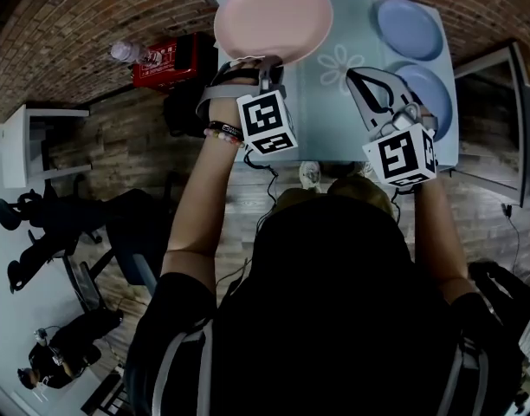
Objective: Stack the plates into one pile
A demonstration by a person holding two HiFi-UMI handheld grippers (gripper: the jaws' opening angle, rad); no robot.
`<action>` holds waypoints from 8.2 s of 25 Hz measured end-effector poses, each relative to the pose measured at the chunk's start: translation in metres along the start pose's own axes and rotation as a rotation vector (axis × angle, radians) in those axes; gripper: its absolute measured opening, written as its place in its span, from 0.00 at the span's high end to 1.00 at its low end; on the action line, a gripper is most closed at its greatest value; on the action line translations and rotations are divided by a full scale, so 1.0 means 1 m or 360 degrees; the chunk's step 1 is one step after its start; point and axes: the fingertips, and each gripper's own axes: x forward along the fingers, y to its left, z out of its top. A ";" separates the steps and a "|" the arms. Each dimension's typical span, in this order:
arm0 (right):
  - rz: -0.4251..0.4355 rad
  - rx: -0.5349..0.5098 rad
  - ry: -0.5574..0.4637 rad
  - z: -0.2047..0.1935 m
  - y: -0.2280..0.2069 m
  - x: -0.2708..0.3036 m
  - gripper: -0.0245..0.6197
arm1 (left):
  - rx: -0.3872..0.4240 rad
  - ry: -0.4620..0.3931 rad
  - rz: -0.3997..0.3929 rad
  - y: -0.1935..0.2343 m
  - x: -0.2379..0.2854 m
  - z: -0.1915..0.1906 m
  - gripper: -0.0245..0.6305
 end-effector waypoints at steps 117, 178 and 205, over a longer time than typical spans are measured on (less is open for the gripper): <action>-0.0094 0.0251 0.0000 -0.248 -0.145 -0.244 0.91 | 0.0240 -0.0183 -0.0646 -0.247 0.081 0.386 0.74; -0.0069 0.0209 -0.0100 -0.213 -0.140 -0.224 0.91 | -0.0178 -0.0463 -0.0095 -0.090 -0.024 0.403 0.93; -0.0041 0.0205 -0.0103 -0.216 -0.142 -0.221 0.91 | -0.0199 -0.0435 -0.0124 -0.091 -0.016 0.403 0.93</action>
